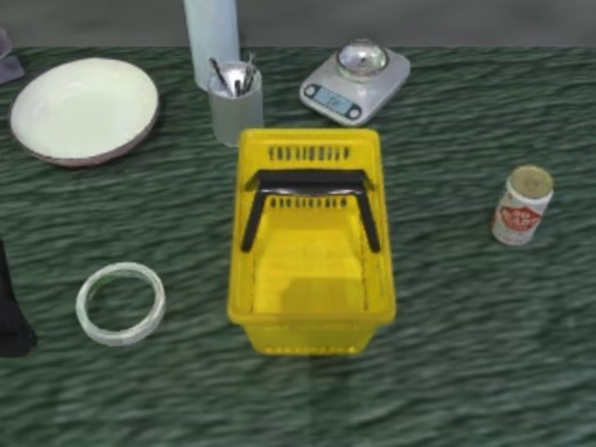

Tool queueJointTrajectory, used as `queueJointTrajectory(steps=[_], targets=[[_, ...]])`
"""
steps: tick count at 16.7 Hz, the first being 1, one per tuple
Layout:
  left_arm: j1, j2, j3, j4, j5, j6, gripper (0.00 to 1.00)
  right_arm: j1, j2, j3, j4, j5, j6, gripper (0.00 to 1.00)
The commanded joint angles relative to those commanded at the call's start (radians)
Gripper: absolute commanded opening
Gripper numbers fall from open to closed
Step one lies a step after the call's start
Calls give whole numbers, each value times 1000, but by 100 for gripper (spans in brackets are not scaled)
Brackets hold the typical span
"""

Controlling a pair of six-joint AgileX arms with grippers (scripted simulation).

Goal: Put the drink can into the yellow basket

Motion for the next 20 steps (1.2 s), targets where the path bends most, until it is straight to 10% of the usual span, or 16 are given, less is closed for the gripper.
queueJointTrajectory(steps=[8,20], targets=[[0,0,0,0,0,0,100,31,220,207,-145,-6,-68,100],[0,0,0,0,0,0,100,136,1449,1225,-794,-1,-370,100]])
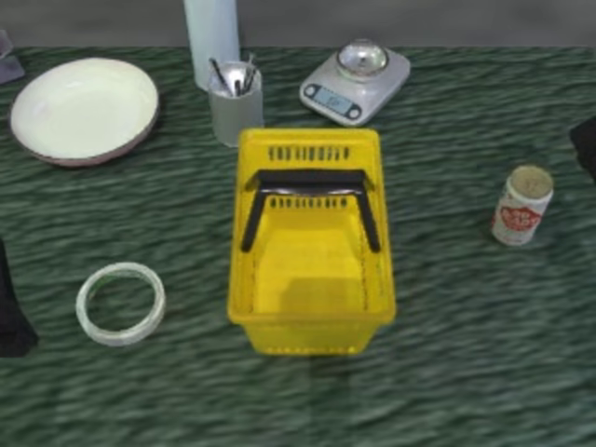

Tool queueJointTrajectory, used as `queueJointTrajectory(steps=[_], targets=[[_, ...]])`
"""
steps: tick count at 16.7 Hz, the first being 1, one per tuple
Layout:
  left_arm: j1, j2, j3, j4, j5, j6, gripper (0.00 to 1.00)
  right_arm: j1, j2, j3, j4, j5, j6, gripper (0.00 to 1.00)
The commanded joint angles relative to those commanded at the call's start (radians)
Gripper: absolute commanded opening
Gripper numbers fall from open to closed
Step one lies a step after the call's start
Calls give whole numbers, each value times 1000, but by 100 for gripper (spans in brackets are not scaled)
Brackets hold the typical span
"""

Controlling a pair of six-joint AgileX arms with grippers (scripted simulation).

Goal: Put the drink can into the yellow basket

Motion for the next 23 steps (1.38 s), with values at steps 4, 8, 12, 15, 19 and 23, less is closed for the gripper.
queueJointTrajectory(steps=[4,8,12,15,19,23], targets=[[0,0,0,0,0,0,100,30,397,324,-199,2,-91,100],[0,0,0,0,0,0,100,52,672,545,-341,4,-154,100],[0,0,0,0,0,0,100,61,781,633,-403,4,-181,100],[0,0,0,0,0,0,100,61,782,634,-403,4,-181,100],[0,0,0,0,0,0,100,58,785,617,-384,4,-182,100],[0,0,0,0,0,0,100,61,814,541,-277,5,-180,100]])
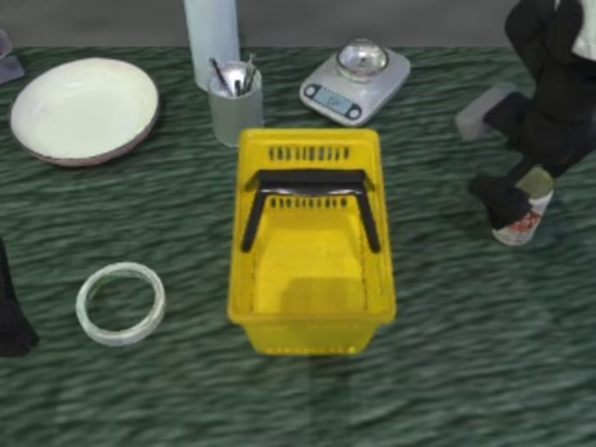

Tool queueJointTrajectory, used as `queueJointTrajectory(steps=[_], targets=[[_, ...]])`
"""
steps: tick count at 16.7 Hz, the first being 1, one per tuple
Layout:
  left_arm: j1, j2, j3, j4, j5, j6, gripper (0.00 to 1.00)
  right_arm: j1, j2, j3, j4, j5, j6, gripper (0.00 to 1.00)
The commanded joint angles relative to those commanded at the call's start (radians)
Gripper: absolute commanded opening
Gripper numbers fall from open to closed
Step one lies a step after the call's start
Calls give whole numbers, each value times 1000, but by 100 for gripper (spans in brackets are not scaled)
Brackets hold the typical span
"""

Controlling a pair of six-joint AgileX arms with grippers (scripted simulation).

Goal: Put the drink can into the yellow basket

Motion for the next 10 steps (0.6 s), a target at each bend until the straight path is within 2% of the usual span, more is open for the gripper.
queueJointTrajectory(steps=[6,10], targets=[[0,0,0,0,0,0,100,1,14,-32,45,0,1,100],[0,0,0,0,0,0,100,1,14,-32,45,0,1,70]])
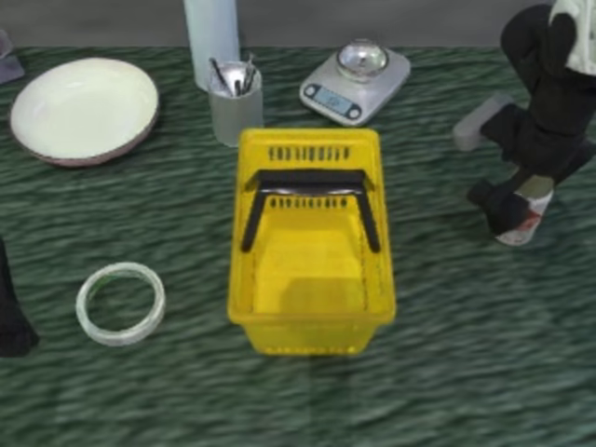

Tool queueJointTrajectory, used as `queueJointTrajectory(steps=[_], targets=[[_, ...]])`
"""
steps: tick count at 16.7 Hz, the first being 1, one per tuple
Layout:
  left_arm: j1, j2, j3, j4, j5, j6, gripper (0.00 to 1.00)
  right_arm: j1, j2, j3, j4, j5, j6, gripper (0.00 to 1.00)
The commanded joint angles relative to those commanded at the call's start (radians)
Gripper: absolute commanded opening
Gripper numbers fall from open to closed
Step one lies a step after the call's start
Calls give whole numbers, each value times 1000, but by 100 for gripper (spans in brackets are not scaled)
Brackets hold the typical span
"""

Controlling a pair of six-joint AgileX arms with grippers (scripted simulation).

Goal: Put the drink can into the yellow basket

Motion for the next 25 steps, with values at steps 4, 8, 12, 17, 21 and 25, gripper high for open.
queueJointTrajectory(steps=[4,8,12,17,21,25], targets=[[0,0,0,0,0,0,100,0,0,0,0,0,0,40],[0,0,0,0,0,0,100,0,0,0,0,0,0,10],[0,0,0,0,0,0,100,0,0,0,0,0,0,0],[0,0,0,0,0,0,100,0,0,0,0,0,0,0],[0,0,0,0,0,0,100,3,-2,-4,30,-20,7,0],[0,0,0,0,0,0,100,24,-3,-36,218,-138,57,0]])
